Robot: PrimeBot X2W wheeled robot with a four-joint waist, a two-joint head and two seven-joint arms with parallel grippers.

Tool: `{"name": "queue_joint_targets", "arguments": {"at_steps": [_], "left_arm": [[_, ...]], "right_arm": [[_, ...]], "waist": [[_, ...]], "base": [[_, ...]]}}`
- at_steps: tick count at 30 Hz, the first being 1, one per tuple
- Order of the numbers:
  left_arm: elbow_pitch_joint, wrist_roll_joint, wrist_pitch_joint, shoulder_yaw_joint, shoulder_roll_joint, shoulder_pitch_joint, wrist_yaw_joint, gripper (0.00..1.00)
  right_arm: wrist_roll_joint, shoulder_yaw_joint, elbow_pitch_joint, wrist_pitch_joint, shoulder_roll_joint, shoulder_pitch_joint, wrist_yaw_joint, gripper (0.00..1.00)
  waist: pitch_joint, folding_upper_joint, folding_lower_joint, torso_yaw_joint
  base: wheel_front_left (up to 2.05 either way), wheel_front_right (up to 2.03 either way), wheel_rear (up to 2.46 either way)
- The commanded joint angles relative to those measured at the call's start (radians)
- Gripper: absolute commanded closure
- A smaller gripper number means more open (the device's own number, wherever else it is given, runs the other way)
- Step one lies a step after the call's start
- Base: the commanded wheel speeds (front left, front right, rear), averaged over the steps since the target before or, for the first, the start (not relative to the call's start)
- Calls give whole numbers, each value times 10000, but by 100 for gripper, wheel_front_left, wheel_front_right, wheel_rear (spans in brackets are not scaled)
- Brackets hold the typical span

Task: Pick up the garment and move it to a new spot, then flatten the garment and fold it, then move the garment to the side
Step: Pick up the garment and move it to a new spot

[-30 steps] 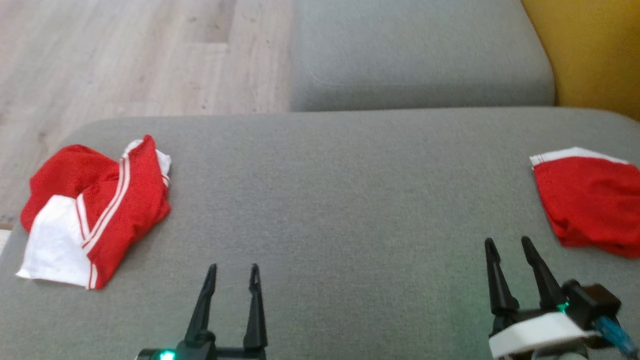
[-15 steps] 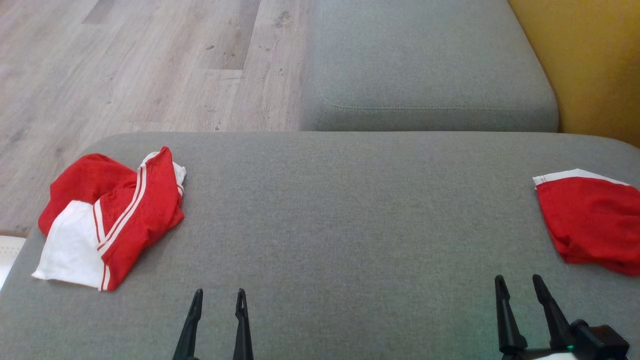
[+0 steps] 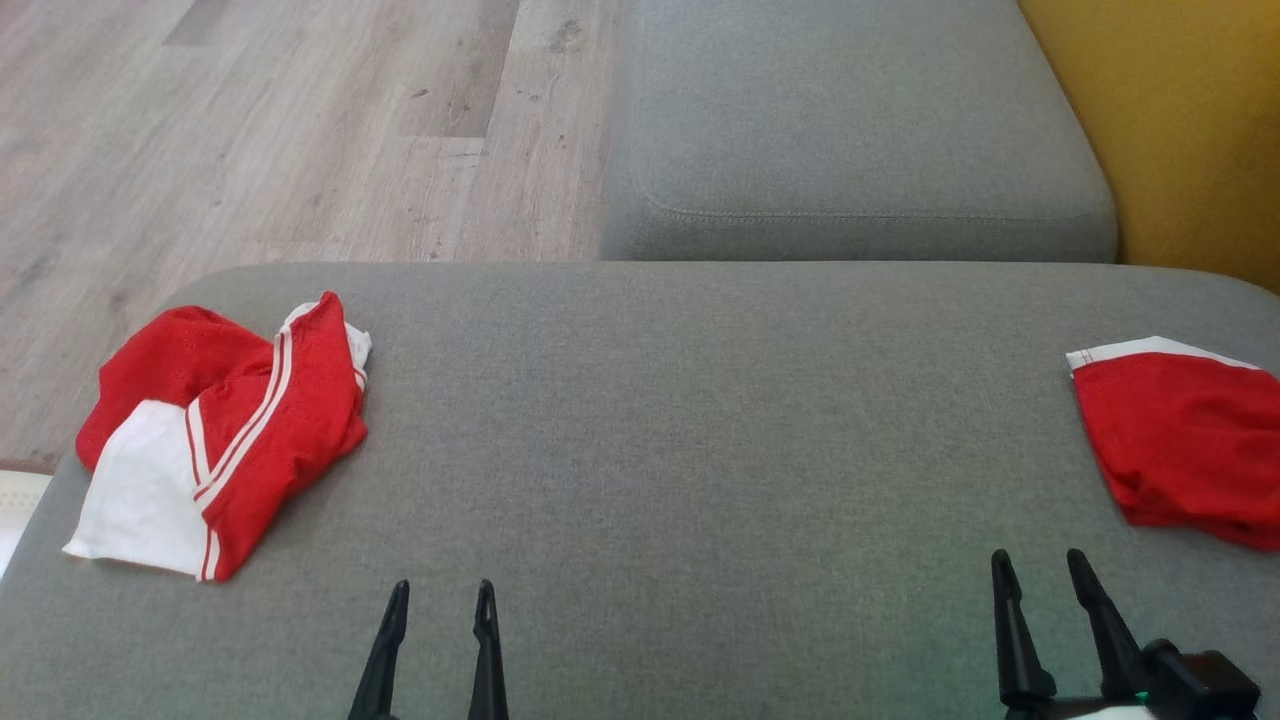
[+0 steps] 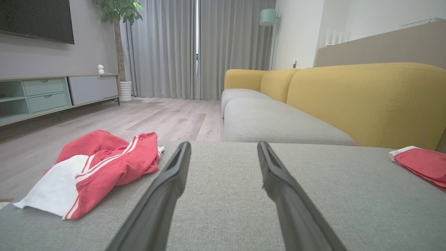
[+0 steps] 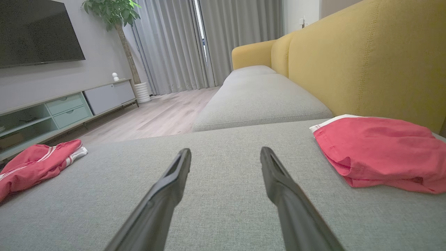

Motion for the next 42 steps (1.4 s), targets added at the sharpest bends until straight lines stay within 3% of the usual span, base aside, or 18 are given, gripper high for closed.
{"name": "queue_joint_targets", "arguments": {"at_steps": [1, 11, 26, 38, 42], "left_arm": [[-283, 87, -53, 299, -54, -430, -49, 0], [-156, 116, -53, 418, -54, -515, -141, 0], [-196, 250, -53, 750, -54, -603, -174, 0], [-780, 22, -53, 952, -55, -513, 399, 0], [-869, -19, -53, 1105, -55, -714, 330, 0]], "right_arm": [[-18, 183, -316, -108, -60, -262, -7, 0], [90, 342, -292, -108, -58, -238, -7, 0], [207, 1125, -310, -108, -57, -520, -7, 0], [2, 1487, 122, -108, -128, -1290, -7, 0], [-45, 1487, 126, -109, -223, -1275, -7, 0]], "waist": [[3, -1, 0, -3], [85, -1, 0, 537], [511, -1, 0, 3278], [1059, -1, 0, 3728], [1214, -1, 0, 3851]], "base": [[0, 0, 0], [0, 0, 0], [0, 0, 0], [0, 0, 0], [0, 0, 0]]}}
